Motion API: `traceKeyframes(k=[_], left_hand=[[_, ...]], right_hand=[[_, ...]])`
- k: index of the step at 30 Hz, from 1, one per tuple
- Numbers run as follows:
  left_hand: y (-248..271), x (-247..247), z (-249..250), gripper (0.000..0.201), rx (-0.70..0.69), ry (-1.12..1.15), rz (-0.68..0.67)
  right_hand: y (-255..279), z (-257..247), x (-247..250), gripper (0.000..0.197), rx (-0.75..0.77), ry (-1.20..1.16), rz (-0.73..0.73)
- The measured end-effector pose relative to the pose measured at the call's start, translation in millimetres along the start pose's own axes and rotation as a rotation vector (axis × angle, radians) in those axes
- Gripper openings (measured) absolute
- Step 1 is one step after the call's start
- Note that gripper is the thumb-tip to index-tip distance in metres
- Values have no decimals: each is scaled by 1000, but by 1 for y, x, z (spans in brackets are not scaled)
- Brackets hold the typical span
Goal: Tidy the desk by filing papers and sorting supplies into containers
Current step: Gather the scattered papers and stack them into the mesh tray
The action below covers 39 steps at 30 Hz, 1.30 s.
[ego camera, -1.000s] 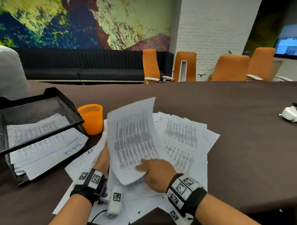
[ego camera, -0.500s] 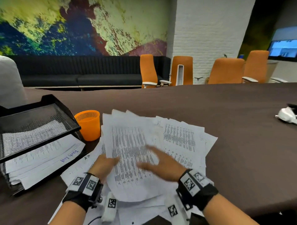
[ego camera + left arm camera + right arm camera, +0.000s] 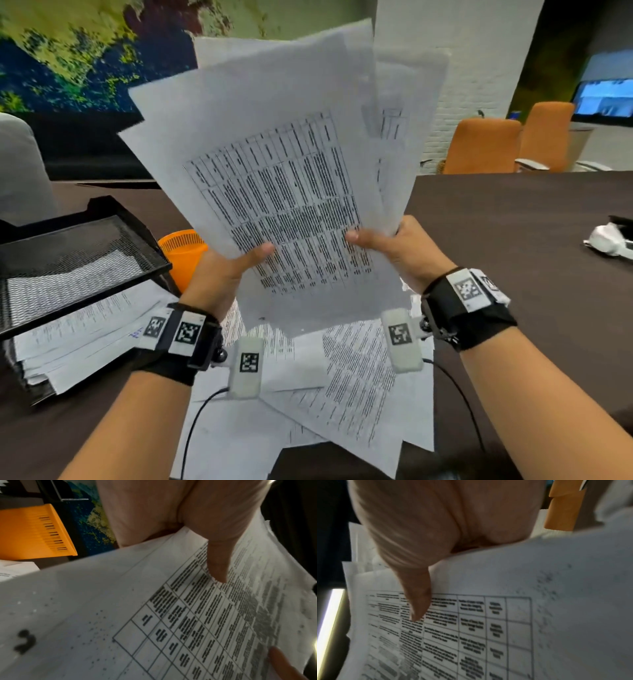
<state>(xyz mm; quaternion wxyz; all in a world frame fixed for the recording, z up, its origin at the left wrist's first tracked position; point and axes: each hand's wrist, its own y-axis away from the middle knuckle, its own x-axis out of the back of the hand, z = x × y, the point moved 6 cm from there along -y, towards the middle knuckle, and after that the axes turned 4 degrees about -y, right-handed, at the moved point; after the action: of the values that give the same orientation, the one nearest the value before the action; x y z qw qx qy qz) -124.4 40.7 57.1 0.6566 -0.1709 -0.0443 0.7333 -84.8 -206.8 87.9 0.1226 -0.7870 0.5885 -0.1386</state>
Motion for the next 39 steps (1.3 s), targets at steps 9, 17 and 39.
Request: traceKeyframes(k=[9,17,39], left_hand=[[-4,-7,-15,76,3,-103,-92],[-1,-9,-30,41,124,-33,-81],[-9,-23,-27,35,79,-274,-88]], right_hand=[[10,13,0,61,-41,28,-131],[25,60,9,26,-173,15,27],[20,35,24,46,-90,-70,-1]])
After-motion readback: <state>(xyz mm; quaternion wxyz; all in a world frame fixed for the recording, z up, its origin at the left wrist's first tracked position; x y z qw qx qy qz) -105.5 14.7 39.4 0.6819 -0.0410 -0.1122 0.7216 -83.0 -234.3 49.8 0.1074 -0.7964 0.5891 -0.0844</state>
